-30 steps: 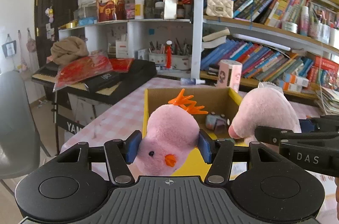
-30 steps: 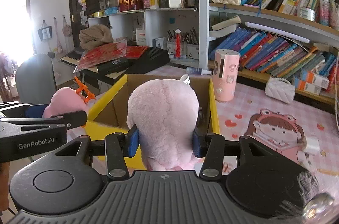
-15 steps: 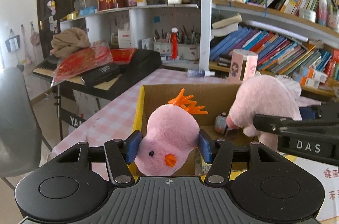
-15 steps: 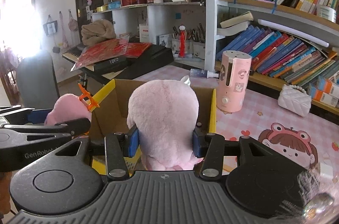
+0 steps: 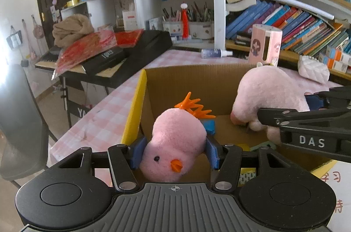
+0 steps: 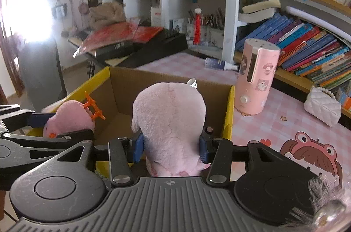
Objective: Organize objects
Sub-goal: 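Lower the chick into the box and open the left tool while the right tool lowers the pig, then withdraw both open tools up and away from the yellow box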
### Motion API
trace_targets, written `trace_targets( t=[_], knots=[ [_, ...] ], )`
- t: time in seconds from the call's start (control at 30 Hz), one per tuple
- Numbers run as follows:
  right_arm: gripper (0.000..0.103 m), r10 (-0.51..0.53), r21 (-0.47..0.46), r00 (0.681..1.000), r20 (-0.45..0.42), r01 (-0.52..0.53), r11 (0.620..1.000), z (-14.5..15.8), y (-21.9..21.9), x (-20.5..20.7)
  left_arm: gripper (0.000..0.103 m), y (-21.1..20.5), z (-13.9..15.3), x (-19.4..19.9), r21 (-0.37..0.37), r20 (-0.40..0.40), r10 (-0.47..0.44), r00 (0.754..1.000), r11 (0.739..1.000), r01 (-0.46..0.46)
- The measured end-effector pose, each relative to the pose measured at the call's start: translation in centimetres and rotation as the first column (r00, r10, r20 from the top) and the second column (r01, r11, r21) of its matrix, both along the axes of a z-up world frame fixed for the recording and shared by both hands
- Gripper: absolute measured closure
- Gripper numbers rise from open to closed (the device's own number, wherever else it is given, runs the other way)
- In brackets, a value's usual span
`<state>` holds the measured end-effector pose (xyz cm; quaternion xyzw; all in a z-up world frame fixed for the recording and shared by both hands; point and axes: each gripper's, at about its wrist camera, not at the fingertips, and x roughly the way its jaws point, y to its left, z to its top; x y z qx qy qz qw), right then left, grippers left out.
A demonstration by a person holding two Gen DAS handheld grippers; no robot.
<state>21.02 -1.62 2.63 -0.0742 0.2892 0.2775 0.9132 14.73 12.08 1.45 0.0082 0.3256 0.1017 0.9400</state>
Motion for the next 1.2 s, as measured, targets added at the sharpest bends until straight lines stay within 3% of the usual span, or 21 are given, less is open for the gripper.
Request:
trace_targets(
  t=[0.27,0.57,0.7,0.83,1.2],
  knots=[
    [0.057,0.046,-0.081,0.997,-0.063,-0.051,0.995,-1.6,1.1,2.2,0.047,-0.3,-0.8,1.3,0.01,-0.033,-0.007,0.999,1.0,0.008],
    [0.054,0.119,-0.186,0.992,-0.049,-0.126,0.974,-2.5,2.5,2.3,0.044,-0.2,-1.0,1.5,0.025,-0.036,0.02,0.999,0.999,-0.019],
    [0.05,0.109,-0.17,0.993,-0.05,-0.116,0.978,-2.3,2.4,2.3,0.039,0.1,-0.6,0.8,0.006,-0.01,0.024,1.0,1.0,-0.024],
    [0.048,0.081,-0.14,0.996,-0.044,-0.086,0.986,-2.0,1.9,2.1,0.026,0.0,0.0,-0.1,-0.001,0.028,0.024,0.999,1.0,-0.024],
    [0.042,-0.012,-0.046,0.999,0.053,0.014,0.999,0.7,-0.2,-0.8,0.017,-0.2,1.9,-3.1,0.0,0.131,0.03,0.991,1.0,-0.031]
  ],
)
